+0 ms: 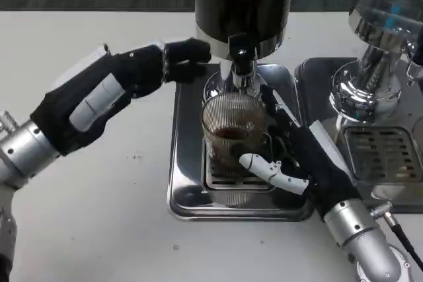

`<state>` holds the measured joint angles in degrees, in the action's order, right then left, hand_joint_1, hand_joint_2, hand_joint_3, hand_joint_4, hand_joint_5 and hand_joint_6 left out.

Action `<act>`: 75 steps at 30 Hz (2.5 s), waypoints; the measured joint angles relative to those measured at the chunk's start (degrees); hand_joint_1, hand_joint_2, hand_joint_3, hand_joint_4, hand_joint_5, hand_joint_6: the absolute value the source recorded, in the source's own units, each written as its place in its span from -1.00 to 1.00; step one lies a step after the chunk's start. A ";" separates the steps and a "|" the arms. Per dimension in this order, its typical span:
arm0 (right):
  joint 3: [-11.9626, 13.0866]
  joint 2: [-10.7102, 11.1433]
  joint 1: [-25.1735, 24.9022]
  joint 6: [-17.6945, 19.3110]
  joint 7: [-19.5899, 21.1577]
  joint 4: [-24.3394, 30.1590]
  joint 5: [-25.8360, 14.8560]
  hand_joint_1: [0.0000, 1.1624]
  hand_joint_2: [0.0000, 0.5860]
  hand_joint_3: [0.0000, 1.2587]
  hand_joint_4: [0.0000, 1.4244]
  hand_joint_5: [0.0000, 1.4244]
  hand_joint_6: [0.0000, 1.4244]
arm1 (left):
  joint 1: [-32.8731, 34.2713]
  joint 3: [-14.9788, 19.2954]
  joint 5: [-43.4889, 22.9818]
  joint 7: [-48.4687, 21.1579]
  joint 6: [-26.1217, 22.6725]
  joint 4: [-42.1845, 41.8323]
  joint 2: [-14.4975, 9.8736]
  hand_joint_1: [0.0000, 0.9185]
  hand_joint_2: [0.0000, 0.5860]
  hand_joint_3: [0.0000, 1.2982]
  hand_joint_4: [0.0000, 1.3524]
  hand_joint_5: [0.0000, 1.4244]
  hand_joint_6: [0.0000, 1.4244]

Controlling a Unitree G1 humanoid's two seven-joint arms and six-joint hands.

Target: Grasp the cup under the faucet to collect the drink, then remove the cup.

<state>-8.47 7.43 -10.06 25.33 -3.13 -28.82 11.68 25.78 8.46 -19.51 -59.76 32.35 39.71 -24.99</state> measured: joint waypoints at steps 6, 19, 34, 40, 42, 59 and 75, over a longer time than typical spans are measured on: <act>-0.10 0.07 0.00 0.00 0.14 0.01 0.55 0.04 -0.25 -1.00 -1.00 -1.00 -0.91 | -3.92 0.67 0.98 2.38 0.58 2.56 -1.26 -1.00 -0.68 -0.60 -0.70 -0.69 -0.70; -1.42 -0.08 -0.89 -0.76 2.68 -0.28 4.85 0.09 -0.28 -1.00 -1.00 -1.00 -0.88 | -6.15 1.45 4.63 5.55 2.38 7.65 -1.94 -1.00 -0.64 -0.58 -0.66 -0.68 -0.69; -3.79 -1.43 -2.98 -0.91 6.79 -2.98 7.09 0.11 -0.26 -0.83 -0.82 -0.75 -0.63 | -7.24 1.46 6.57 6.57 3.56 10.38 -2.14 -1.00 -0.64 -0.53 -0.61 -0.64 -0.68; -4.63 -2.20 -3.09 -0.90 9.90 -3.50 8.70 0.15 -0.29 -0.62 -0.62 -0.58 -0.37 | -7.53 1.47 6.60 6.92 3.62 10.45 -2.36 -1.00 -0.59 -0.50 -0.59 -0.63 -0.68; -4.90 -2.26 -3.08 -0.89 11.11 -3.54 9.27 0.15 -0.29 -0.57 -0.56 -0.53 -0.32 | -7.67 1.47 6.62 6.99 3.64 10.46 -2.81 -1.00 -0.56 -0.50 -0.58 -0.62 -0.67; -7.69 -3.72 -1.05 2.05 25.54 -5.24 15.50 0.19 -0.30 -0.31 -0.24 -0.11 0.29 | -8.20 1.35 6.88 7.20 4.56 10.56 -3.34 -1.00 -0.43 -0.48 -0.55 -0.59 -0.65; -8.08 -5.12 1.51 4.63 36.20 -6.68 19.11 0.17 -0.27 -0.15 -0.08 0.09 0.55 | -8.30 1.11 7.82 7.19 4.59 10.59 -3.34 -1.00 -0.39 -0.48 -0.53 -0.57 -0.65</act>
<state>-16.55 2.31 -8.55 29.96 33.07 -35.50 30.79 17.48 9.57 -11.68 -52.57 36.94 50.29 -28.33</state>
